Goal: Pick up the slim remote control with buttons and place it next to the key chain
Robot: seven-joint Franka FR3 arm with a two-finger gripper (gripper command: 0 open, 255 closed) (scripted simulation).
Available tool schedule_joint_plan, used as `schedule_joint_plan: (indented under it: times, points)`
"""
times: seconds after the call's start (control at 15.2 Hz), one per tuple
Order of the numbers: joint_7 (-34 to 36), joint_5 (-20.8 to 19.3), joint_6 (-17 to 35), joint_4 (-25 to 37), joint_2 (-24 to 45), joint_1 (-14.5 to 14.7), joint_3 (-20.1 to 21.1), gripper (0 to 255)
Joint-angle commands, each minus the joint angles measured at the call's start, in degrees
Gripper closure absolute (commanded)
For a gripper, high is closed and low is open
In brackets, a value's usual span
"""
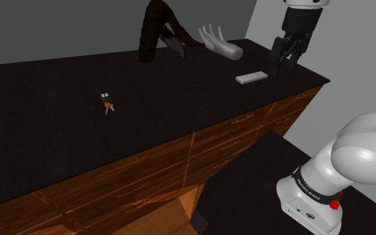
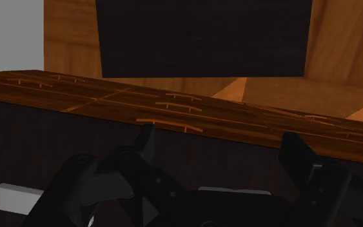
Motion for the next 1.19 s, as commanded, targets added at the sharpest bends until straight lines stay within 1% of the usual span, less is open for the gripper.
schedule_joint_plan:
  times: [0.0,0.26,0.53,0.86,1.12]
  points:
    - [0.00,0.00,0.00,0.00,0.00,0.00,0.00,0]
    - [-11.52,-5.42,3.63,-4.06,-1.59,0.38,-6.17,0]
    - [-22.84,-10.87,8.22,-6.49,-1.04,0.60,-12.75,0]
    - [-36.76,-16.72,15.19,-7.07,2.87,1.20,-21.24,0]
    - [-47.78,-19.84,21.40,-5.54,8.37,2.68,-28.20,0]
